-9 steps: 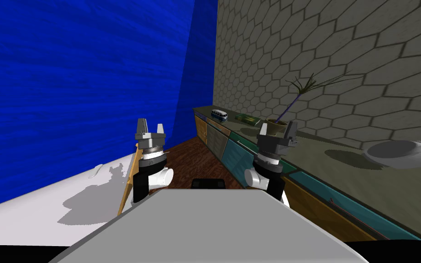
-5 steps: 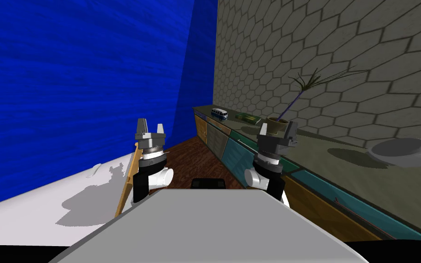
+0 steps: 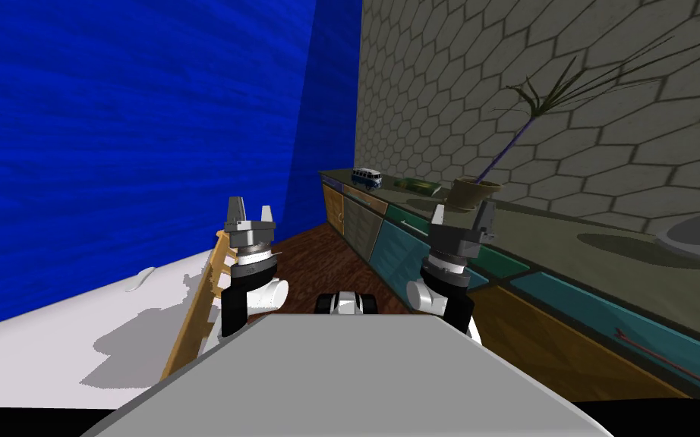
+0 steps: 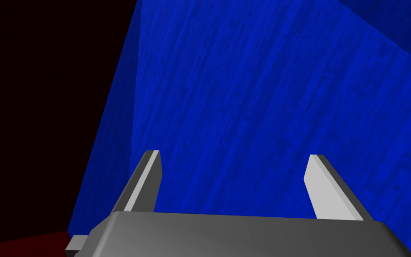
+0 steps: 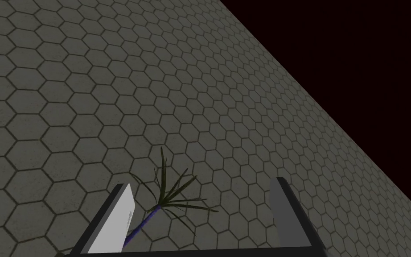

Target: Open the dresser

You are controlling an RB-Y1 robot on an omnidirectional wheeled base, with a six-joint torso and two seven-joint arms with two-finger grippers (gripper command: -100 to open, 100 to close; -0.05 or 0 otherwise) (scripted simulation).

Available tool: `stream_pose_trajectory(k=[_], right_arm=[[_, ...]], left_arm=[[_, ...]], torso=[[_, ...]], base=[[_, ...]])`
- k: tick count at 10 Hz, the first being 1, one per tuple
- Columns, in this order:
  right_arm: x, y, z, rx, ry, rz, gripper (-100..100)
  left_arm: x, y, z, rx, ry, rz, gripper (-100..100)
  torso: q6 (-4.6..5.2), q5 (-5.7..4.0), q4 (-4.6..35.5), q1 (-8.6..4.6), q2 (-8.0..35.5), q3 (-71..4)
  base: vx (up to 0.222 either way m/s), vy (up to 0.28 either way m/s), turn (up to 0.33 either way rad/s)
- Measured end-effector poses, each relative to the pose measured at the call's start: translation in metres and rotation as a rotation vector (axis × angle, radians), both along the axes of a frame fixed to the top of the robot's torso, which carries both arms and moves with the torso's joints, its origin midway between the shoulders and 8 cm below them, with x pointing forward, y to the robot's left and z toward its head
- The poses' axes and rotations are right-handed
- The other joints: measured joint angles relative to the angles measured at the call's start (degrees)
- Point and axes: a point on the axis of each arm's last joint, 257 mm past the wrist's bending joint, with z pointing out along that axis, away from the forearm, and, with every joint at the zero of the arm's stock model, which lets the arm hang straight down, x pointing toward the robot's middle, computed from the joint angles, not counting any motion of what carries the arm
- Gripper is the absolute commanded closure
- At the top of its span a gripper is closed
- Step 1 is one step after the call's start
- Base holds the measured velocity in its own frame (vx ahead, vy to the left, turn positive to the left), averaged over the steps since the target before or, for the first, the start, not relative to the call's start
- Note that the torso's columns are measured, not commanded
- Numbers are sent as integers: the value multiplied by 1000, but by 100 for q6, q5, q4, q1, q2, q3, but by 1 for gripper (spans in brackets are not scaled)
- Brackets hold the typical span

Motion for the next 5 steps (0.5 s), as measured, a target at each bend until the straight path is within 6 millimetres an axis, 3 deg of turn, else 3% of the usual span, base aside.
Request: stream_pose_trajectory(k=[1,2,5], right_arm=[[0,0,0,0,0,0,-100],[2,4,-1,-34,11,4,-100],[13,20,-13,-180,72,-15,-100]], left_arm=[[0,0,0,0,0,0,0],[0,0,0,0,1,0,0],[0,0,0,0,1,0,0]], torso=[[0,0,423,0,423,-846],[0,1,611,2,612,-1243],[0,2,686,7,677,-1390]], base=[[22,11,-13],[38,27,-20],[76,47,-30]])
